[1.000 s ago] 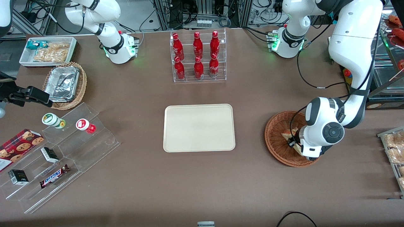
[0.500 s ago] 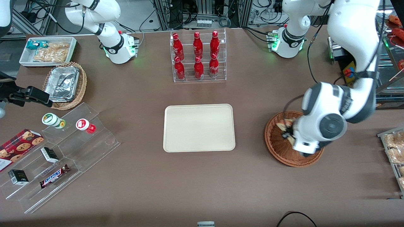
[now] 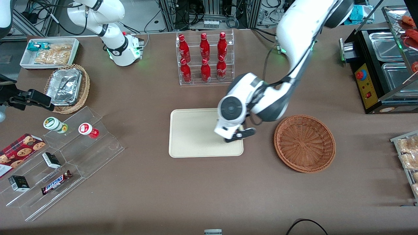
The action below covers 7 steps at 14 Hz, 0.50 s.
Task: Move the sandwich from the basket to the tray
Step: 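Lift the sandwich and carry it with the left gripper over the tray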
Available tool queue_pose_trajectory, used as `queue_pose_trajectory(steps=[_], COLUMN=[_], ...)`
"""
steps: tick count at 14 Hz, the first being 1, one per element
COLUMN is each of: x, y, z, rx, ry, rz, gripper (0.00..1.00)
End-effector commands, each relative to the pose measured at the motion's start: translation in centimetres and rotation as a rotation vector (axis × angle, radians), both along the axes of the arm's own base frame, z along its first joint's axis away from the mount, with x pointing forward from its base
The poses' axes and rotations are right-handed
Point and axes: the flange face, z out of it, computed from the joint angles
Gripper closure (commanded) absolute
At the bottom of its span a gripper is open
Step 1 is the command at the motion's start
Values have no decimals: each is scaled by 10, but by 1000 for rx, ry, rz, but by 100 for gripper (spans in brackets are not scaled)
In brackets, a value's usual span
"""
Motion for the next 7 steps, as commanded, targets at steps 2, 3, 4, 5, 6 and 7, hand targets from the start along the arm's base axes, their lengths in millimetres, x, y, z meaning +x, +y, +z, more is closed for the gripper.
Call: queue_pose_trajectory(steps=[2,3,4,5,6,7], x=[-1,-11,-18,-25,-32,-35], y=[-50,-63,-72,-80,-88,-92], z=[-31,-43,-50,-61,-70,-81], rx=[-121,-148,-165,-171,-177,-181], ry=[-53,-50,-54,-54,-57,-58], rz=[-123,-222,-280,-297,-307,-305], gripper=[70,70,70,70,70,70])
